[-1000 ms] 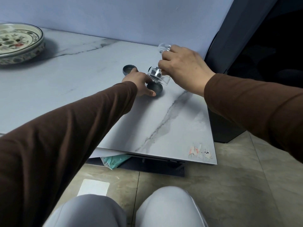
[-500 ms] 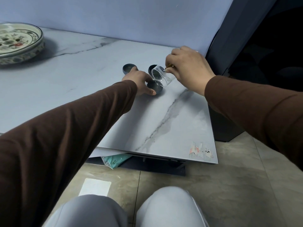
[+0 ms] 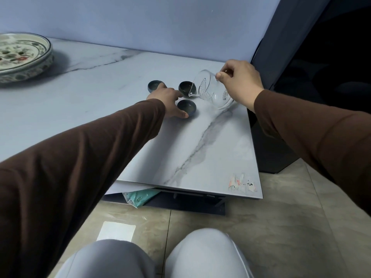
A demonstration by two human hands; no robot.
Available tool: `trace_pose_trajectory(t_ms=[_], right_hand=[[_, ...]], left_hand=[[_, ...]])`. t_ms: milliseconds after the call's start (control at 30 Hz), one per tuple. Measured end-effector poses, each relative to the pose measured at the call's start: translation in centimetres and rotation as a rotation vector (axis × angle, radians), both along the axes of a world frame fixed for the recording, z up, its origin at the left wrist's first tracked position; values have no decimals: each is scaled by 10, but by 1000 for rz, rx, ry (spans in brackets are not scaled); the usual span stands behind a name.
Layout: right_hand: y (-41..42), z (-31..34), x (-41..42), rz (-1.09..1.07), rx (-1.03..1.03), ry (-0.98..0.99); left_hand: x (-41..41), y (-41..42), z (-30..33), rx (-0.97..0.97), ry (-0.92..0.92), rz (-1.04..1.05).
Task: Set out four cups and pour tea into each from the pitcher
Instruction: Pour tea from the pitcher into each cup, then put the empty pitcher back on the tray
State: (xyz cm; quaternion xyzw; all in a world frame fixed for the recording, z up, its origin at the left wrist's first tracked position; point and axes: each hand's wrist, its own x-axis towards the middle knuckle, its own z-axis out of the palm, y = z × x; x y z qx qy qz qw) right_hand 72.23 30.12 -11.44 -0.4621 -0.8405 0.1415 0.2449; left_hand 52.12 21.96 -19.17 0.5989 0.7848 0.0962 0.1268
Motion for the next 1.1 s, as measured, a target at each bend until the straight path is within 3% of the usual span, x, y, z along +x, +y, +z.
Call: trace_pose_trajectory(t_ms=[267,567,900,1100], right_hand=[[-11,9,-2,-116,-263,285],[-47,13,-21,-51,-322,417],[-50,-4,-80,41,-402,509],[-23,-19,-124,102,-446,439]], left_hand=[[-8,-25,24,172,-22,-13],[-31,-78,56,271,52,11],[-88,-80,51,175,52,47],[-144,-58,39,82,99,-5]])
